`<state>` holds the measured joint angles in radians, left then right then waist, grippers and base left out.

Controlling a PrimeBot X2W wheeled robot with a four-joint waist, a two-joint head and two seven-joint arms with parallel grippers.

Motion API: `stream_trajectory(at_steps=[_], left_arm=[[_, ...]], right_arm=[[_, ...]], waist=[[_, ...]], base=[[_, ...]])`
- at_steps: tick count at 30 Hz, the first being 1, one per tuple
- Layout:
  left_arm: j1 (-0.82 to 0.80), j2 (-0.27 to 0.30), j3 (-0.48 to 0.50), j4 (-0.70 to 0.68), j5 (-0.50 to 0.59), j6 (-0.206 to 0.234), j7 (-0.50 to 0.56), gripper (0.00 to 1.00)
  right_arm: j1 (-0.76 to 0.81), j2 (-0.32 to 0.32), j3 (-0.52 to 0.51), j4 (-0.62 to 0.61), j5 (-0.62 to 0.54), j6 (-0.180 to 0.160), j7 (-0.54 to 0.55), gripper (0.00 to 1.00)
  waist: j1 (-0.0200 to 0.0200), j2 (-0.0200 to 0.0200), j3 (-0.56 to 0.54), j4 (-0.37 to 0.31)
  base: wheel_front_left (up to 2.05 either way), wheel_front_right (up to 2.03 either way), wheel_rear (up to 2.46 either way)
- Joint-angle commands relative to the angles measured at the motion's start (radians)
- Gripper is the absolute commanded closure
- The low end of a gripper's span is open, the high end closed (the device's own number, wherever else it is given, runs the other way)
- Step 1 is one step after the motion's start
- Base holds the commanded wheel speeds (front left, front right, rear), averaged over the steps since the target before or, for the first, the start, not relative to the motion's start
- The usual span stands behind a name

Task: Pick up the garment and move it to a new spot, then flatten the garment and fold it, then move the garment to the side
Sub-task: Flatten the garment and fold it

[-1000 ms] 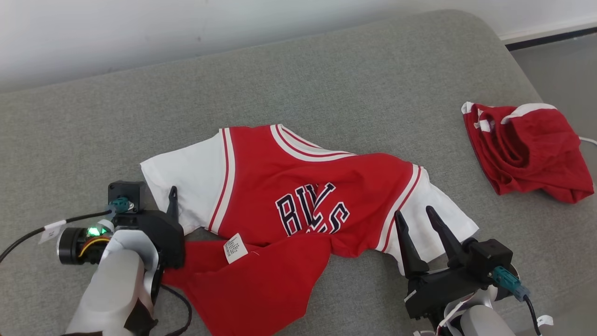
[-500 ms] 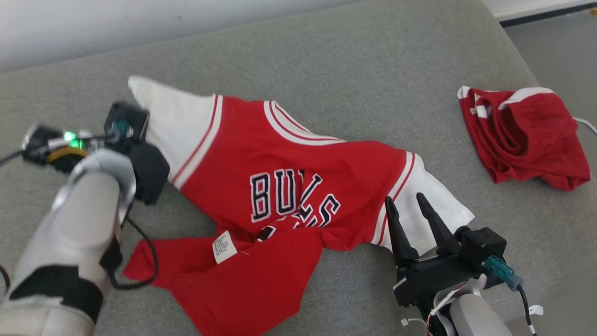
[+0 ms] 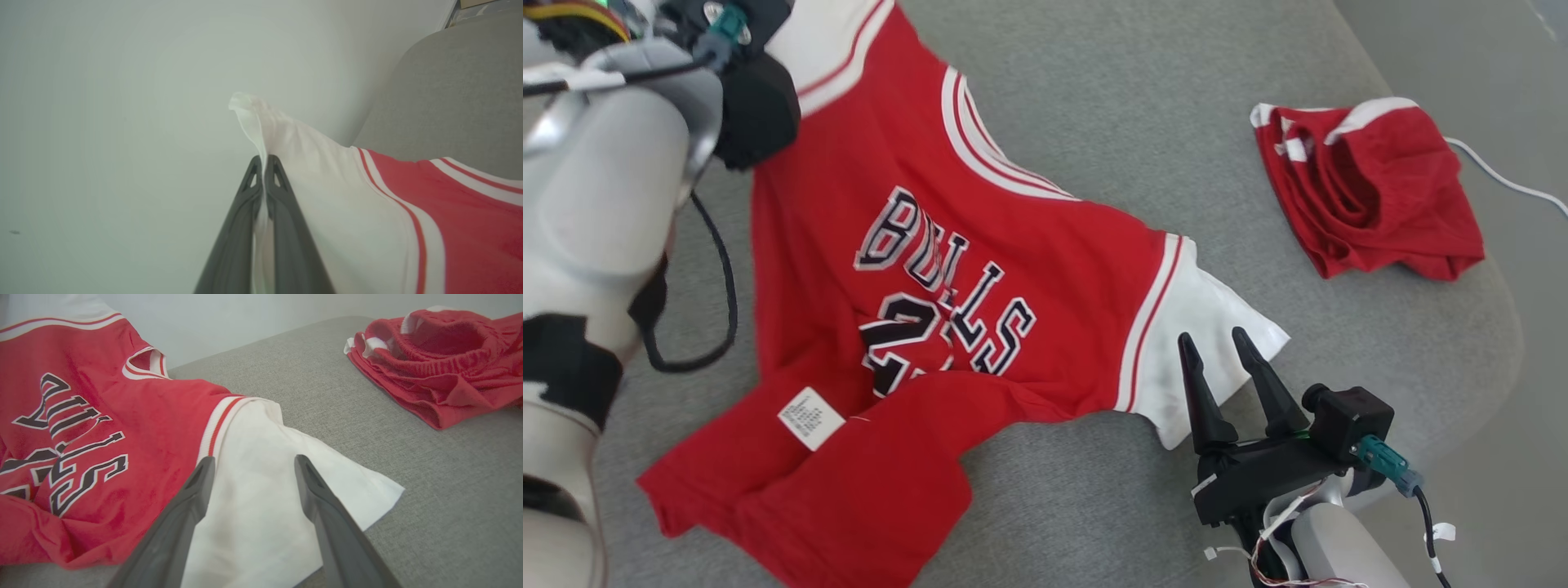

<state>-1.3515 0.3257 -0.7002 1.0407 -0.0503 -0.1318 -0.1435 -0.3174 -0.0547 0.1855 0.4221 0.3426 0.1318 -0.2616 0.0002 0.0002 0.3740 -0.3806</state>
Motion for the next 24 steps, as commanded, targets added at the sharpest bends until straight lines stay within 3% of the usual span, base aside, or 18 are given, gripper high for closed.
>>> stream_trajectory(at_steps=[1,12,13,24], left_arm=[[-0.036,0.013,-0.023,-0.006,-0.004,0.003,-0.019,1.00],[-0.140,0.029,-0.071,0.011,0.002,0.028,-0.110,1.00],[-0.118,0.019,-0.063,0.038,-0.015,0.029,-0.112,0.00],[0.094,-0.042,0.078,0.101,-0.205,0.078,-0.121,0.00]], right_arm=[[-0.009,0.005,0.010,-0.001,0.011,-0.003,-0.004,0.00],[-0.012,0.005,0.044,-0.001,0.066,-0.003,-0.004,0.00],[-0.016,0.006,0.042,0.003,0.068,-0.003,-0.004,0.00],[-0.008,0.005,0.004,0.021,0.032,-0.003,-0.004,0.00]], waist=[[-0.0002,-0.0002,0.034,-0.049],[-0.0002,-0.0002,0.053,-0.096],[-0.0002,-0.0002,0.051,-0.092],[-0.0002,-0.0002,-0.022,-0.003]], base=[[0.00,0.00,0.00],[0.00,0.00,0.00],[0.00,0.00,0.00],[0.00,0.00,0.00]])
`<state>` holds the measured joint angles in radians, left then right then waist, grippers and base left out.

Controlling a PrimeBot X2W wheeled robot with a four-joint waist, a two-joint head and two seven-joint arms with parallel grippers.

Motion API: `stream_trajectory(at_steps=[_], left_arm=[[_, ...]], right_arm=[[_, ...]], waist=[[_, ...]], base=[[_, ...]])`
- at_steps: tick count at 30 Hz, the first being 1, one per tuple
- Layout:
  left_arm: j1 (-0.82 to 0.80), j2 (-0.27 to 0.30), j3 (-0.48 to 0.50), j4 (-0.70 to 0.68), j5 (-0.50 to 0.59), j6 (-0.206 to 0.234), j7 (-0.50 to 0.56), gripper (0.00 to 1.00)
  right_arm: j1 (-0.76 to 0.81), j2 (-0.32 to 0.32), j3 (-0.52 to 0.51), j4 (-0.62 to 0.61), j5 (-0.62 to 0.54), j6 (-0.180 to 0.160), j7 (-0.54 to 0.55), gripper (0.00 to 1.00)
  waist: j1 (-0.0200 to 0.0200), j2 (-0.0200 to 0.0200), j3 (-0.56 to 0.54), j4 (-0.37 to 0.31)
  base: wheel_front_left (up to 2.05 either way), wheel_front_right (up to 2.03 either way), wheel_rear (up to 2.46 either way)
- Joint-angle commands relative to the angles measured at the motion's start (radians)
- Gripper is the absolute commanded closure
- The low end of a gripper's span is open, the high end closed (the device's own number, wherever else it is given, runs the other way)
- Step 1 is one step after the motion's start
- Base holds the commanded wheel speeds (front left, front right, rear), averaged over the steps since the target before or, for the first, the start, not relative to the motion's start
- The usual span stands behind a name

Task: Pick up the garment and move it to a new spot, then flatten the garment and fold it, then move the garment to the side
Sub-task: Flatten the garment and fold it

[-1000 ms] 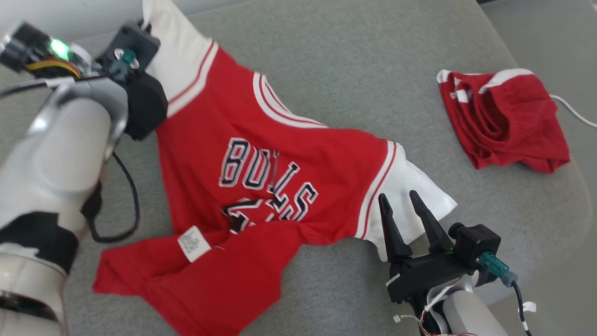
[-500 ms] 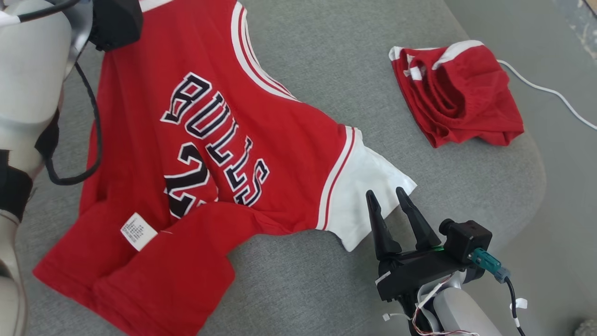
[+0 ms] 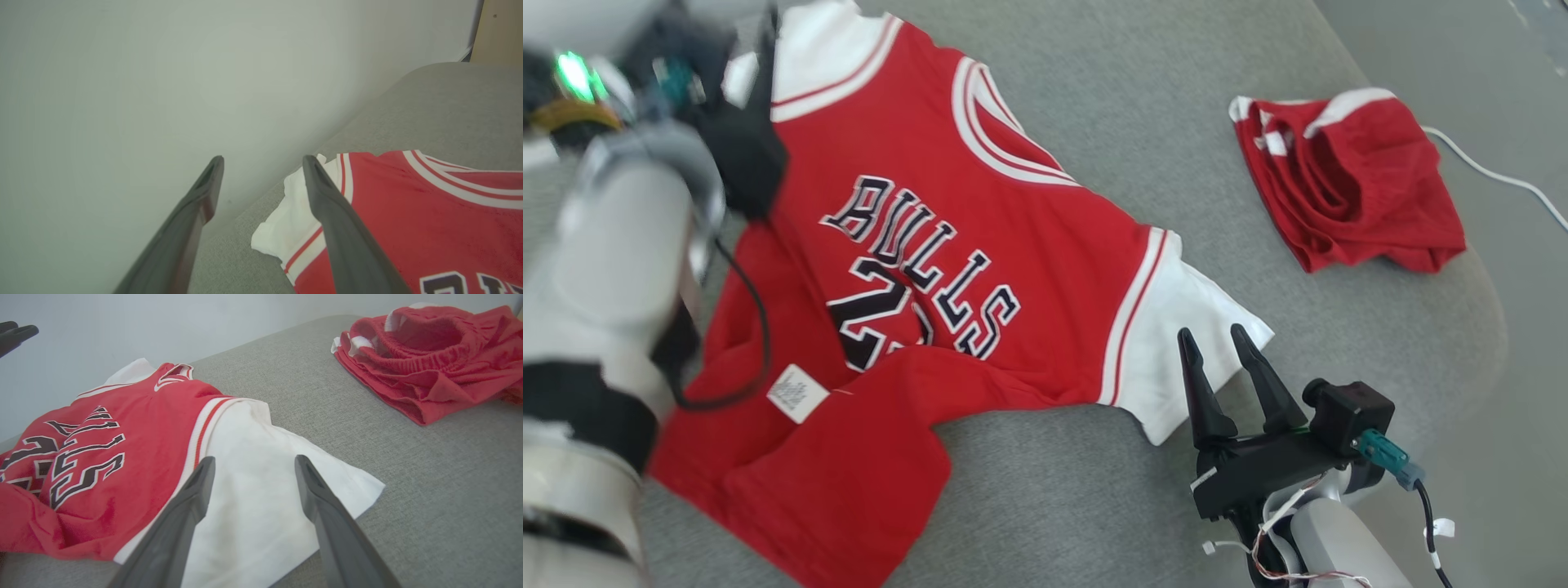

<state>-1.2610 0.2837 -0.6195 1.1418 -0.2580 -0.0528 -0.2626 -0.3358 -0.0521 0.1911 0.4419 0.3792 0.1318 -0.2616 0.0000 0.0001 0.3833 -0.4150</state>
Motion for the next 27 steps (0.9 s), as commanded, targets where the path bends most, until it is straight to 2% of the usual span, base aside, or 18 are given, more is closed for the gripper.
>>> stream_trajectory(at_steps=[1,12,19,27], left_arm=[[0.033,-0.006,0.013,-0.002,-0.022,0.005,-0.002,0.00],[0.392,-0.061,0.166,-0.156,-0.160,0.061,-0.003,0.00],[0.571,-0.094,0.237,-0.212,-0.205,0.064,-0.003,0.00],[0.697,-0.118,0.258,-0.236,-0.198,0.062,-0.003,0.00]], right_arm=[[0.014,0.002,-0.003,0.004,-0.009,-0.003,-0.004,0.00],[0.057,0.000,-0.040,0.024,-0.069,-0.003,-0.004,0.00],[0.086,-0.011,-0.050,0.034,-0.084,-0.003,-0.004,0.00],[0.109,-0.017,-0.051,0.042,-0.093,-0.003,-0.004,0.00]], waist=[[0.0000,-0.0001,-0.042,0.041],[0.0000,-0.0001,-0.158,0.137],[0.0000,-0.0001,-0.209,0.169],[0.0000,-0.0001,-0.248,0.186]], base=[[0.00,0.00,0.00],[0.00,0.00,0.00],[0.00,0.00,0.00],[0.00,0.00,0.00]])
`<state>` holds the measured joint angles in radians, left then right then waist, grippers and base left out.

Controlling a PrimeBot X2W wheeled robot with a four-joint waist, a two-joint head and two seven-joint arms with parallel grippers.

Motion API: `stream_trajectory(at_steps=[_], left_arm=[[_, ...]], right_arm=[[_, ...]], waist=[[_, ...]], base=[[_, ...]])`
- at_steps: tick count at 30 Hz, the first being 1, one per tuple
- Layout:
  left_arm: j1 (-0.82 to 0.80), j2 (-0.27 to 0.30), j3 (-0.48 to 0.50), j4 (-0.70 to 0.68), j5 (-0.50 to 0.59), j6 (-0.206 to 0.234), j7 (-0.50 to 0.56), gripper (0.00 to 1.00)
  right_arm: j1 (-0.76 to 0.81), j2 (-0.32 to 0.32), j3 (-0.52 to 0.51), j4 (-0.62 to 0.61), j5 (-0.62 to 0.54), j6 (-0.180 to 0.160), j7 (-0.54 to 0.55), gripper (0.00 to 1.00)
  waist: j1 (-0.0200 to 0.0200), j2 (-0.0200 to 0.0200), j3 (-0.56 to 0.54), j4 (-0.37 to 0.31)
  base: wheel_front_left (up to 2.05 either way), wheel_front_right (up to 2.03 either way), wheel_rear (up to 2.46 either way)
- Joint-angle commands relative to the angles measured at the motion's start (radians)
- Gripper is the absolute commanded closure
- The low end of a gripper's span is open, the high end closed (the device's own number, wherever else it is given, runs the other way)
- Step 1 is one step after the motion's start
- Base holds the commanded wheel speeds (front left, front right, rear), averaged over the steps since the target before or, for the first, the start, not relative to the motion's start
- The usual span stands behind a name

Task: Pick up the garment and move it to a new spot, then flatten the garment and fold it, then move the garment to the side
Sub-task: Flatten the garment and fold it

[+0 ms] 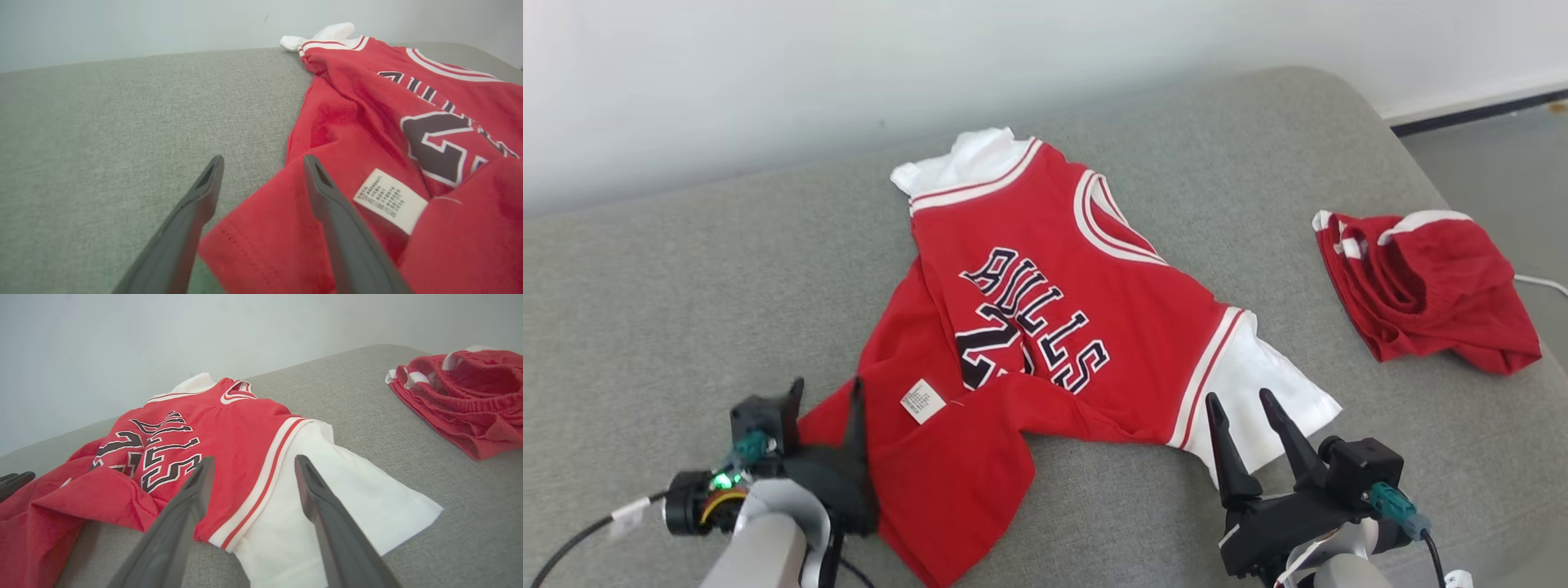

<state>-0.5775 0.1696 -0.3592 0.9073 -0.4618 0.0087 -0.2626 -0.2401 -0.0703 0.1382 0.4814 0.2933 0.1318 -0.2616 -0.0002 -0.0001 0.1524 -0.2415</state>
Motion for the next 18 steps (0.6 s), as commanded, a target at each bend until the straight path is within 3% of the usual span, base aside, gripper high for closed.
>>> stream_trajectory(at_steps=[1,18], left_arm=[[0.024,-0.004,0.002,-0.001,0.003,-0.007,-0.003,0.00],[0.158,-0.062,0.055,0.012,-0.007,-0.008,-0.003,0.00]], right_arm=[[0.017,0.000,0.002,0.004,-0.006,-0.003,-0.004,0.00],[0.045,-0.015,0.017,0.015,0.006,-0.003,-0.004,0.00]], waist=[[0.0002,0.0001,-0.022,0.014],[0.0002,0.0001,-0.076,0.035]], base=[[0.00,0.00,0.00],[0.00,0.00,0.00]])
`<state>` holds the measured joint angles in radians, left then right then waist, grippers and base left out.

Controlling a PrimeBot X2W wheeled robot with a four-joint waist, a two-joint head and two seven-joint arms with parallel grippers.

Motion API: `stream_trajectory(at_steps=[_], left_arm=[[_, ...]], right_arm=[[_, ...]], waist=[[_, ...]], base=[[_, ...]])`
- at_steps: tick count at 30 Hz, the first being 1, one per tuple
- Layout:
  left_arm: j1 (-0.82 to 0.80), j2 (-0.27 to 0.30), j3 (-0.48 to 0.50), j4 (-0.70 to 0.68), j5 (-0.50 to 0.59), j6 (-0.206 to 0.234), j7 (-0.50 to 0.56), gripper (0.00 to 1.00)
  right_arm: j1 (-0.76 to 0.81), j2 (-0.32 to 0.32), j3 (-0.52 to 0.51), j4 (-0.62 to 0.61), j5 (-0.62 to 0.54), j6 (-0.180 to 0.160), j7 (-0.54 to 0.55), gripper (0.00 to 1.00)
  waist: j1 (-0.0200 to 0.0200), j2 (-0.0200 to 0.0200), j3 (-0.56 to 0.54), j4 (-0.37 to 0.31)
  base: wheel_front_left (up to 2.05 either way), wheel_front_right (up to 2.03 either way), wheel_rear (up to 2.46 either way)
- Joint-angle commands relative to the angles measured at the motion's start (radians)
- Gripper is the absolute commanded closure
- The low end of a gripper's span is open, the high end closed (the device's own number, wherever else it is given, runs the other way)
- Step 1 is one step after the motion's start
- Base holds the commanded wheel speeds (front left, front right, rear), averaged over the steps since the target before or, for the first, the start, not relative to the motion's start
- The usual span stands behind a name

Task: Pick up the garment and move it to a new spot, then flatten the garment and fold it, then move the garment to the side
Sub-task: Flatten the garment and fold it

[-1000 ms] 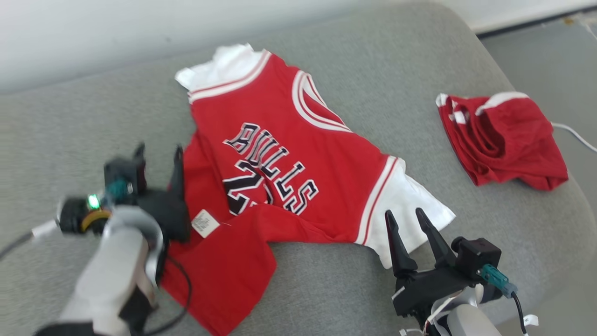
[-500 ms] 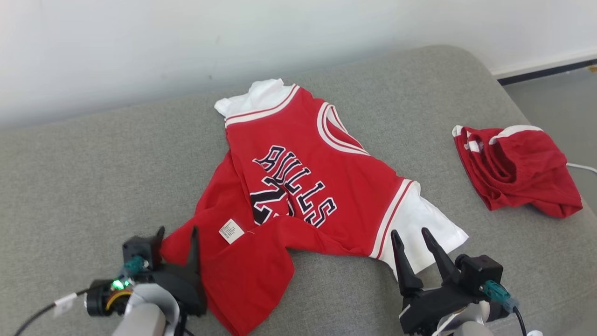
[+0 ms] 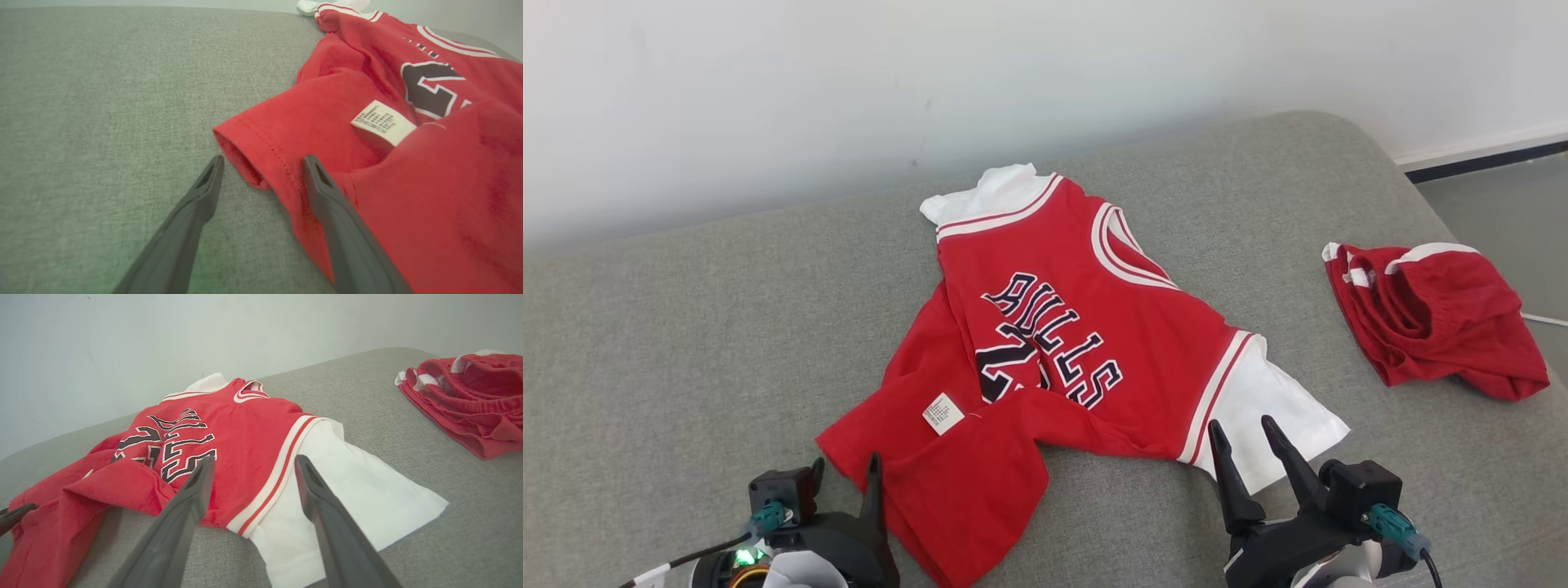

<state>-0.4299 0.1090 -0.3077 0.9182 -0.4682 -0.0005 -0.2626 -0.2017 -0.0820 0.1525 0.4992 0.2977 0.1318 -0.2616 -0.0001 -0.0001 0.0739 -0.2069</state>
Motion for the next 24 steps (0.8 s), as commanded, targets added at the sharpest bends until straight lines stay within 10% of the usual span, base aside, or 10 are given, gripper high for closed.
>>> stream_trajectory(at_steps=[1,6,8,24], left_arm=[[0.005,-0.002,0.009,0.002,-0.002,0.003,-0.003,0.00],[-0.027,-0.010,0.013,0.021,-0.005,-0.020,-0.003,0.00],[-0.042,-0.007,0.005,0.038,0.004,-0.026,-0.003,1.00],[-0.293,0.200,-0.010,0.002,0.141,-0.045,0.008,1.00]], right_arm=[[0.005,-0.004,0.004,-0.004,0.003,-0.003,-0.004,0.00],[-0.008,-0.008,0.013,-0.005,0.009,-0.003,-0.004,0.00],[-0.013,-0.008,0.014,-0.007,0.009,-0.003,-0.004,0.00],[-0.034,0.010,-0.003,-0.007,0.017,-0.003,-0.004,0.00]], waist=[[0.0001,0.0001,0.005,0.000],[0.0001,0.0001,0.022,-0.007],[0.0001,0.0001,0.031,-0.009],[0.0001,0.0001,0.080,-0.020]], base=[[0.00,0.00,0.00],[0.00,0.00,0.00],[0.00,0.00,0.00],[0.00,0.00,0.00]])
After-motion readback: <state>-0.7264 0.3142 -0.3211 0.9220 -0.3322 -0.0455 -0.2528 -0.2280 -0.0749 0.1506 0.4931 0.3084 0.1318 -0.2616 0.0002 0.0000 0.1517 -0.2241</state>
